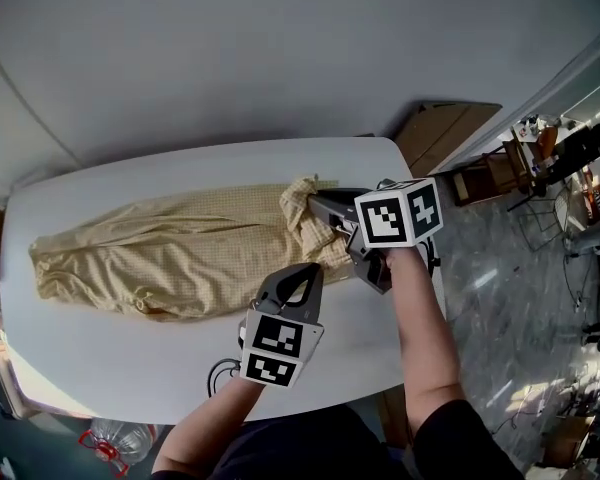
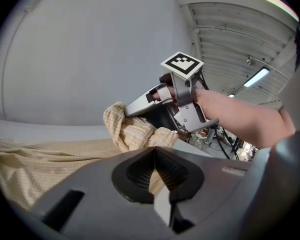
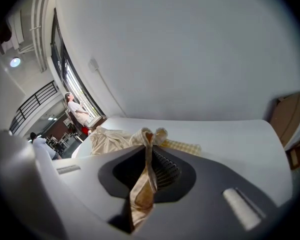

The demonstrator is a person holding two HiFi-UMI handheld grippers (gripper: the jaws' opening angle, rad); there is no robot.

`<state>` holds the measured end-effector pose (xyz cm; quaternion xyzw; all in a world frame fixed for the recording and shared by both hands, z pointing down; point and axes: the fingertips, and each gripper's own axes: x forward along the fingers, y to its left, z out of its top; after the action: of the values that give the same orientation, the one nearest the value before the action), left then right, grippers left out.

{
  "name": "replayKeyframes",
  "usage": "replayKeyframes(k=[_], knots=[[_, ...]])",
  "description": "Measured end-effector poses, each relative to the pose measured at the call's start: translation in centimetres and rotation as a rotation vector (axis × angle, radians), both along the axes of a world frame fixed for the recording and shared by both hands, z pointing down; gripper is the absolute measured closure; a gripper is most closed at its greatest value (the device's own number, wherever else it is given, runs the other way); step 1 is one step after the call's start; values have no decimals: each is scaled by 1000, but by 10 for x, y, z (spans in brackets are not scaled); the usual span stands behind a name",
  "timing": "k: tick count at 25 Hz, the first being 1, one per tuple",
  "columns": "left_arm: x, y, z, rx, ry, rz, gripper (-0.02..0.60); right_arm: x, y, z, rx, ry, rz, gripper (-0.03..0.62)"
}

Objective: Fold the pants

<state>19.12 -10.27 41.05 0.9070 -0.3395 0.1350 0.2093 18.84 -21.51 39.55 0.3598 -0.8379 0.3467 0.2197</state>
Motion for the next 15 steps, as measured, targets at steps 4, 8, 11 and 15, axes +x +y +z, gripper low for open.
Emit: replayKeyframes(k=[4,8,11,15], knots=[[-37,3,1,-16,-13,-55,578,-40,3,5,-9,2,-42,553],[-74,3,5,-30,-23,-119,578,-78,6,17,-18,16,-87,551],[-101,3,13,-47,-34,-175,578,-101,5,29,-21,27,-105,551],[-131,2,26,-73,-56,-227,578,-124,5,50,-16,59,-115,548]])
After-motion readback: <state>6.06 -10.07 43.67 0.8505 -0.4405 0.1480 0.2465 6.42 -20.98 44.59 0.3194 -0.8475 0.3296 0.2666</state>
